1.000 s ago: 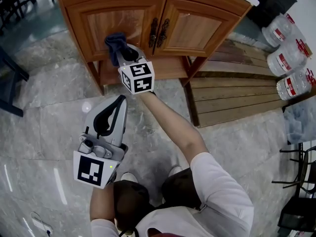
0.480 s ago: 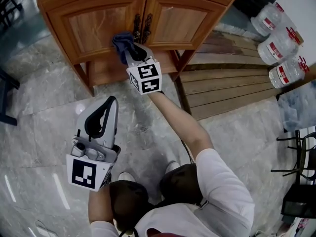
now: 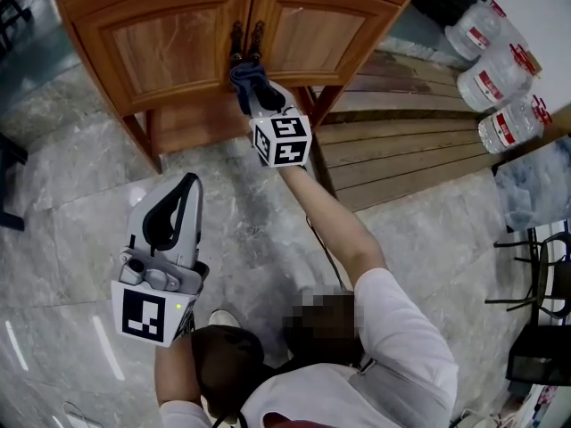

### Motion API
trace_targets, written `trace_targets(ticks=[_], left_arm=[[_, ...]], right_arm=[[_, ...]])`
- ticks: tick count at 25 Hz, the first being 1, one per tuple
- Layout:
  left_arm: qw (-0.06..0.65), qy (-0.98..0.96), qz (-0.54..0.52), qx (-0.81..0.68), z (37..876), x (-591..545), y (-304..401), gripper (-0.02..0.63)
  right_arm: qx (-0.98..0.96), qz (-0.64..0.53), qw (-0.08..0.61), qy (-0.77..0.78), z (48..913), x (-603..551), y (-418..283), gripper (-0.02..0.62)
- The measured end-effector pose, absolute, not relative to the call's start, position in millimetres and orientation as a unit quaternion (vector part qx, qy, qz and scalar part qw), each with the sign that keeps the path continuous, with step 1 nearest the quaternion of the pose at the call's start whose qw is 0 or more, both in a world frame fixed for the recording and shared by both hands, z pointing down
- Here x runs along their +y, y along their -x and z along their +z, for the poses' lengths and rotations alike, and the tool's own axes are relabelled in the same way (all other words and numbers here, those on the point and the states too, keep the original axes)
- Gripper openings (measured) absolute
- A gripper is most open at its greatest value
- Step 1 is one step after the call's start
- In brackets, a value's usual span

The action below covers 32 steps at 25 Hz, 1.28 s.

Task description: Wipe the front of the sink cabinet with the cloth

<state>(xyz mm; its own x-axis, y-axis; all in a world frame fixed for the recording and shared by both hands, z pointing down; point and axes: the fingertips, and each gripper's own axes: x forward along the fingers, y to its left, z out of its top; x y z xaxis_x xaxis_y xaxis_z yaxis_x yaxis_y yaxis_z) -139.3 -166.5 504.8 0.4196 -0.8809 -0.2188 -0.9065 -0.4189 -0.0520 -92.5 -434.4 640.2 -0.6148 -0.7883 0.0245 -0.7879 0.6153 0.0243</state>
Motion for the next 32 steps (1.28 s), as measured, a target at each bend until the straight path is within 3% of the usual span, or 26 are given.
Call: trace_targets(ticks=[32], left_arm=[[0.083,0.847,0.070,0.520,505.2,-165.9,125.7,-0.002]], right_arm=[[-0.807,0.015,0.023,-0.590,648.5,-502.4,-100.1,0.067]])
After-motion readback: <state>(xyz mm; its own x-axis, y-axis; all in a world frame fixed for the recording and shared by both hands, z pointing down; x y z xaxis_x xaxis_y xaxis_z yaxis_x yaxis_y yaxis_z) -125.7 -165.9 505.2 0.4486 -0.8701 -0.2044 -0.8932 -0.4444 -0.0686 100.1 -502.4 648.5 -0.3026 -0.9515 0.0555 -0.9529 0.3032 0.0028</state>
